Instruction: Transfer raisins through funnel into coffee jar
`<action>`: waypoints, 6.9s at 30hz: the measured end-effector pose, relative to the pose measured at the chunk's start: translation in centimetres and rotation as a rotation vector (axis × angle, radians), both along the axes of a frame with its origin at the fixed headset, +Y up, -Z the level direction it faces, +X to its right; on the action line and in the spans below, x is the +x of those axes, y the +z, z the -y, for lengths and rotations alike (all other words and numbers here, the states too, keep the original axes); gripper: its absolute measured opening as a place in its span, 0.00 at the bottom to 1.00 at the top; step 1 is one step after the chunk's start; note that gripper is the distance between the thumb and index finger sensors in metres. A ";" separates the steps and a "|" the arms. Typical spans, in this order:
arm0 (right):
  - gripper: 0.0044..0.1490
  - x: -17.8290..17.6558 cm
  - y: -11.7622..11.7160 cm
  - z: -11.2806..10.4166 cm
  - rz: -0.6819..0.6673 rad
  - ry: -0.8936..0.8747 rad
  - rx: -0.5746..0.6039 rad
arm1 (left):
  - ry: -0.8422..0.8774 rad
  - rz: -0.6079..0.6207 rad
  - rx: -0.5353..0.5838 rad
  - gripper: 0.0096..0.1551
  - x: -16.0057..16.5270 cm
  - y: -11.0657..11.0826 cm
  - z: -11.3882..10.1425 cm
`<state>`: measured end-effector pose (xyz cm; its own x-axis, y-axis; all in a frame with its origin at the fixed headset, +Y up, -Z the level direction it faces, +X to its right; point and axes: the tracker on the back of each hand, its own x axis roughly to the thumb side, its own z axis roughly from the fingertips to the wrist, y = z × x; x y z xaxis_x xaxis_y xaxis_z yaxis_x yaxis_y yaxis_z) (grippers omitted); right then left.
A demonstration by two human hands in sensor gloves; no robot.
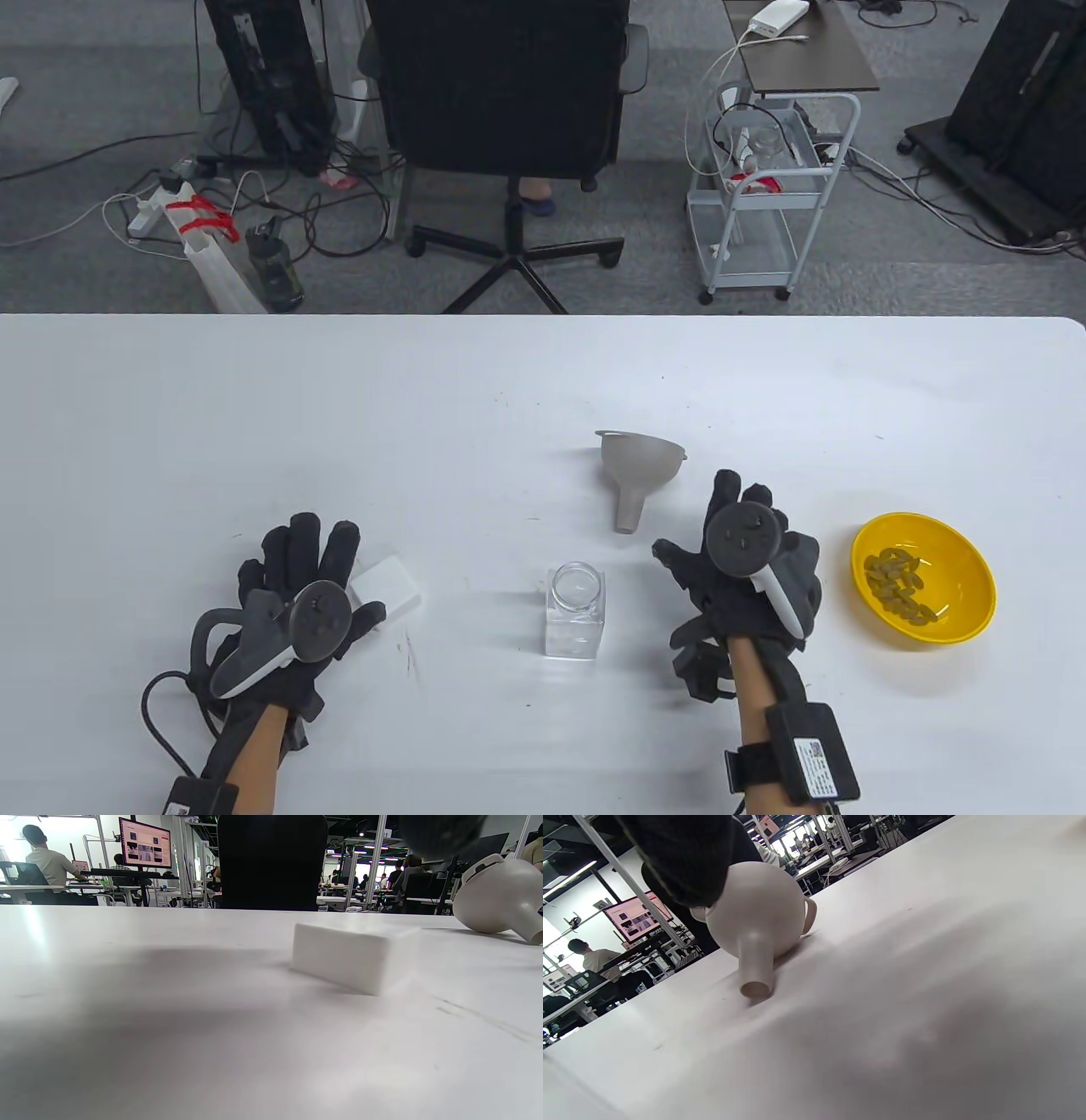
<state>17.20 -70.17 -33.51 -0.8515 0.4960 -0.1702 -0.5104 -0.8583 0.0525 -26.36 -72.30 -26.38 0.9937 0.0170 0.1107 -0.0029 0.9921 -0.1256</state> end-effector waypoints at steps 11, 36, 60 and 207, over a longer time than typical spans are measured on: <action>0.63 -5.0 -7.3 -0.1 0.041 0.081 -0.098 | 0.023 -0.004 -0.018 0.54 -0.2 0.0 0.2; 0.36 -1.5 -3.6 -4.6 0.040 -0.204 0.302 | 0.041 -0.030 -0.041 0.54 -0.6 -0.1 0.2; 0.34 -5.8 12.1 -10.2 -0.495 -0.086 0.726 | 0.026 -0.038 -0.051 0.54 -0.6 0.0 0.3; 0.34 1.3 5.8 -13.6 0.101 0.049 0.525 | 0.028 -0.047 -0.114 0.54 -0.8 -0.1 0.9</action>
<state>18.54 -56.59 -27.70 -0.8678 0.4969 0.0079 -0.4497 -0.7785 -0.4377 -27.15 -73.17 -26.47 0.9968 0.0542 0.0595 -0.0386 0.9707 -0.2370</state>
